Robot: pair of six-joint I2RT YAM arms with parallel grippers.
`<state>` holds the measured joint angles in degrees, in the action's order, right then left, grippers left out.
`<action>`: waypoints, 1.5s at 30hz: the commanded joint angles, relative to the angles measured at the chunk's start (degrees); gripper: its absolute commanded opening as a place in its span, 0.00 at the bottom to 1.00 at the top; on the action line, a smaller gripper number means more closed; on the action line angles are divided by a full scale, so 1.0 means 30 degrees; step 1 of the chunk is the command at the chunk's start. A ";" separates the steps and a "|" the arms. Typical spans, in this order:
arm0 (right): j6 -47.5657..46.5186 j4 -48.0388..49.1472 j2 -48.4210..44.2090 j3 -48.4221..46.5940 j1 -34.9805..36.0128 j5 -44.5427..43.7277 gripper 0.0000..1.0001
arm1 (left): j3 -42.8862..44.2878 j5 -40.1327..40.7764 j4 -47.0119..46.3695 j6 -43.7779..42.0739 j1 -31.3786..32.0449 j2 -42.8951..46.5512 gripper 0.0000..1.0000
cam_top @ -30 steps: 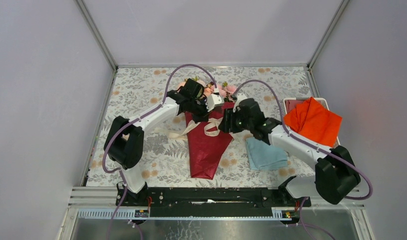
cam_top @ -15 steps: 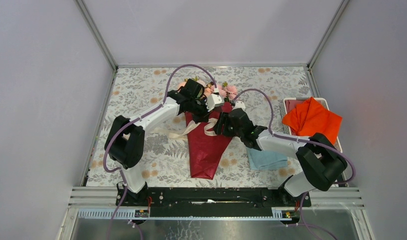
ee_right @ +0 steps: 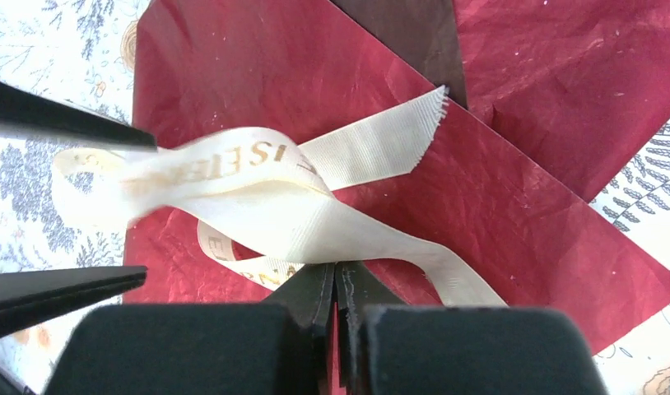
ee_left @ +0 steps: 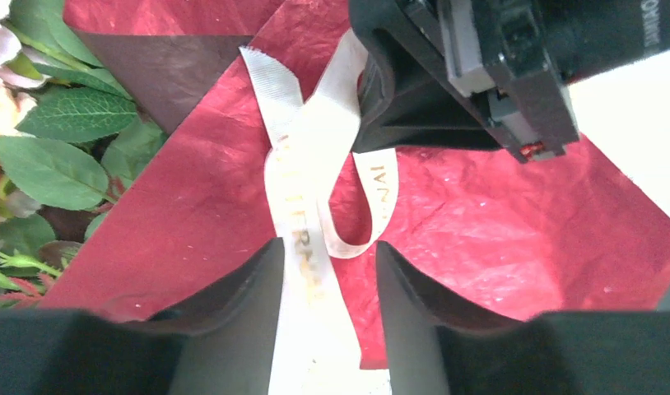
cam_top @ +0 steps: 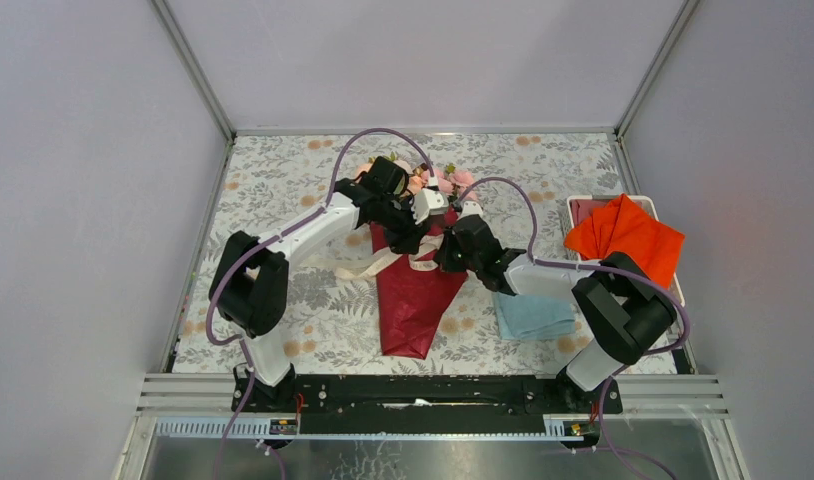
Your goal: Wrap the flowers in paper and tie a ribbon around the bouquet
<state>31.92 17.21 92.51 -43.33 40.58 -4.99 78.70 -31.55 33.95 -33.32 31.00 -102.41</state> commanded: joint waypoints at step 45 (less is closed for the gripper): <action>-1.0432 -1.9010 -0.1179 -0.8438 -0.4385 1.1996 0.00 | -0.5512 0.7912 -0.2154 -0.8303 -0.9944 -0.1326 0.00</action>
<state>1.30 -38.72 90.54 -67.96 27.68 29.63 61.21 -6.33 30.57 -62.89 3.16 -102.56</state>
